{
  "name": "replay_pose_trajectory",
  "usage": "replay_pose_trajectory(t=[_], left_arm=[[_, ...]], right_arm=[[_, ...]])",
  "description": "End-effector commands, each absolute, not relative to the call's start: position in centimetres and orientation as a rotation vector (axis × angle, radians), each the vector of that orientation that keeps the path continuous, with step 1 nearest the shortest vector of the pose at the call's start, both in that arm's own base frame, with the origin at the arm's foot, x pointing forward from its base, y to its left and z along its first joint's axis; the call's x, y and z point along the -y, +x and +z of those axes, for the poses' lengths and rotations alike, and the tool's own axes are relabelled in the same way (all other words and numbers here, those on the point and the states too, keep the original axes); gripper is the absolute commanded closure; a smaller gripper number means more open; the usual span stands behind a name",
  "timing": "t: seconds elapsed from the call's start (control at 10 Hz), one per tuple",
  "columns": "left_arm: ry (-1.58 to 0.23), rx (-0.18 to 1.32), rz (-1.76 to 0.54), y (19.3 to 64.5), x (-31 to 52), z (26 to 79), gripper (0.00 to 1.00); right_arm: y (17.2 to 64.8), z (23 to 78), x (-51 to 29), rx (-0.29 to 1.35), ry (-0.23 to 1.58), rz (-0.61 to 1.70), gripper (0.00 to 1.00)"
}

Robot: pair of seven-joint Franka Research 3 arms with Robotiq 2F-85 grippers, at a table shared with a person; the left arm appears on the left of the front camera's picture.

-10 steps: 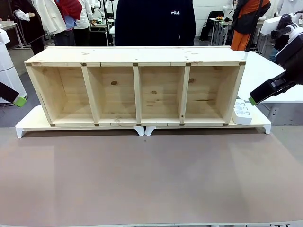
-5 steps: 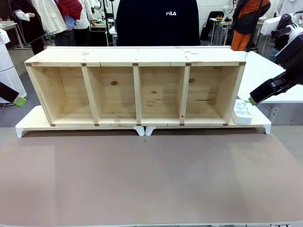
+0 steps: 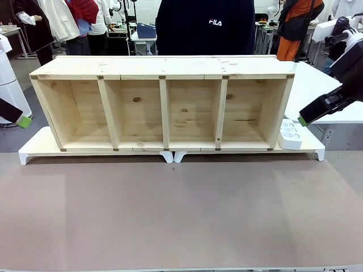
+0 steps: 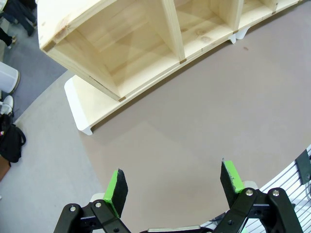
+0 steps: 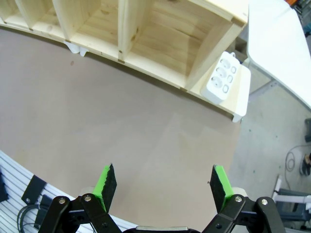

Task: Perform cable management.
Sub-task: When the cord part of the Power Cable appears at the lower middle area of the table and stops, grasp the cord part of the Power Cable.

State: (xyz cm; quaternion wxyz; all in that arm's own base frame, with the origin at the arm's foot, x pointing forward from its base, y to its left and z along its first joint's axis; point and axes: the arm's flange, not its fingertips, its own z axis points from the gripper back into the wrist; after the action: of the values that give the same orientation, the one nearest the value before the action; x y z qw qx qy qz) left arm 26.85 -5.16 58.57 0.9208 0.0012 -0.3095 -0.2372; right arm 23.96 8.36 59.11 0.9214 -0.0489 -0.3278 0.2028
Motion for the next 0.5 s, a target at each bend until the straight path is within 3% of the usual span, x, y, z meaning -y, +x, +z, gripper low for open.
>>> replay_pose_trajectory(t=[0.0, 0.4], left_arm=[[0.0, 0.64, -0.491, 26.84, 5.27, 58.63, 0.0], [0.0, 0.64, -0.491, 26.84, 5.27, 58.63, 0.0]], right_arm=[[24.05, 59.08, -8.35, 0.674, -0.101, 0.415, 0.0], [24.05, 59.08, -8.35, 0.674, -0.101, 0.415, 0.0]])
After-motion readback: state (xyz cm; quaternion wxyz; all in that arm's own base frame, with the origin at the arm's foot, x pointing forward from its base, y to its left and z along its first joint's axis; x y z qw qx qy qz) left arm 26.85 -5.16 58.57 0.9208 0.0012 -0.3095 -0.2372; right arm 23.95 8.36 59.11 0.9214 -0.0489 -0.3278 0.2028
